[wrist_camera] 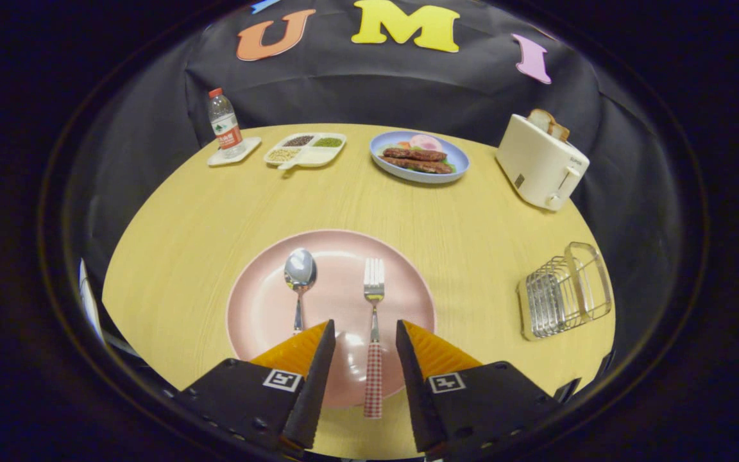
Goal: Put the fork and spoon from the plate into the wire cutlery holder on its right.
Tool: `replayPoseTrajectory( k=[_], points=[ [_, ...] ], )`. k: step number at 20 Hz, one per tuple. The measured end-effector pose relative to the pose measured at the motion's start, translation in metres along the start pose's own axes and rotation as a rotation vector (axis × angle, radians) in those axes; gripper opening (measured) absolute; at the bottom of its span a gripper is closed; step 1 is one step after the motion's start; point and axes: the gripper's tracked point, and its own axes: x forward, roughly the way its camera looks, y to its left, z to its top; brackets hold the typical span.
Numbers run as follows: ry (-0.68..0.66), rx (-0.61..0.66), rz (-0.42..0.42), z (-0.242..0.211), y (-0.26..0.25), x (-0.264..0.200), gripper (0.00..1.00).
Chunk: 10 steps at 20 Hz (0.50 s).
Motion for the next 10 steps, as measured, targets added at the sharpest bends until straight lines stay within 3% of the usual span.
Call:
replayPoseTrajectory(
  k=[5,6,9,10],
  points=[
    [0.041,0.005,-0.03,-0.009,-0.007,0.019,0.41],
    [0.054,0.015,-0.029,-0.013,-0.006,0.019,0.29],
    [0.072,0.035,-0.026,-0.016,-0.007,0.017,0.27],
    [0.073,0.039,-0.021,-0.016,-0.004,0.025,0.1]
  ],
)
